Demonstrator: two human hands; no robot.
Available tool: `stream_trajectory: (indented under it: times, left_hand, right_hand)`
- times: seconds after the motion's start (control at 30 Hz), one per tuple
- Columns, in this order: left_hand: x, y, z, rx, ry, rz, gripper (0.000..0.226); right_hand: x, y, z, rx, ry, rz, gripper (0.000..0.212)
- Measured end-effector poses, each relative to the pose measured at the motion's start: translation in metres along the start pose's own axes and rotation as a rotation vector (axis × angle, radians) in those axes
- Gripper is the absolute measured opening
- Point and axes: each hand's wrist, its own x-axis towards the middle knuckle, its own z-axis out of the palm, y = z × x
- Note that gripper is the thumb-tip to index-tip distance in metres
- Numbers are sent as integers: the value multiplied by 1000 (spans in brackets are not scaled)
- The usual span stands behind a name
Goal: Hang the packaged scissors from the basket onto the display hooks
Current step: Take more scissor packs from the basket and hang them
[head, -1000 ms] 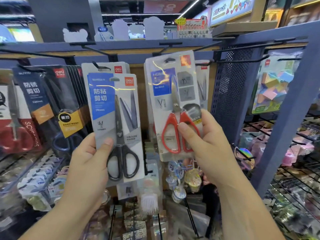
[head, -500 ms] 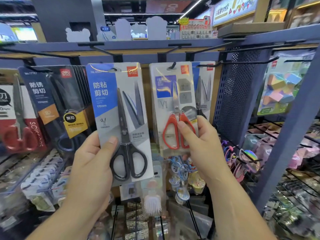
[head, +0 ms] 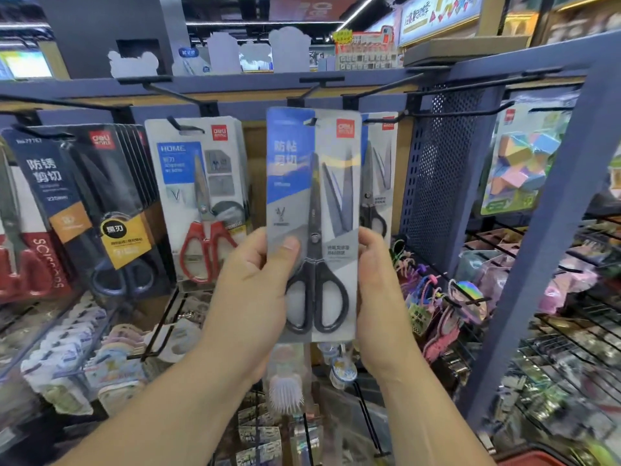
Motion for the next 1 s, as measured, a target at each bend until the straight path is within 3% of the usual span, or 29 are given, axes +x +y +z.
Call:
stream_trajectory:
  times: [0.03, 0.13, 0.3, 0.47, 0.63, 0.77, 1.0]
  left_hand:
    - [-1, -1, 3, 35, 5, 31, 25]
    - [0, -7, 6, 45, 79, 74, 18]
    - [9, -20, 7, -110, 205, -79, 22]
    - [16, -24, 10, -88, 94, -118, 19]
    - [22, -28, 13, -27, 106, -123, 10]
    - [23, -29, 9, -16, 101, -108, 16]
    - [27, -34, 4, 11, 92, -76, 13]
  right_hand:
    - [-2, -1, -1, -5, -21, -9, 54]
    - [-4, -3, -4, -74, -2, -33, 32]
    - [-10, -2, -24, -36, 78, 4, 21]
    - [-12, -9, -63, -60, 135, 17, 17]
    - [-3, -21, -92, -131, 214, -29, 22]
    - [19, -40, -98, -165, 158, -79, 20]
    - [42, -39, -95, -232, 44, -5, 19]
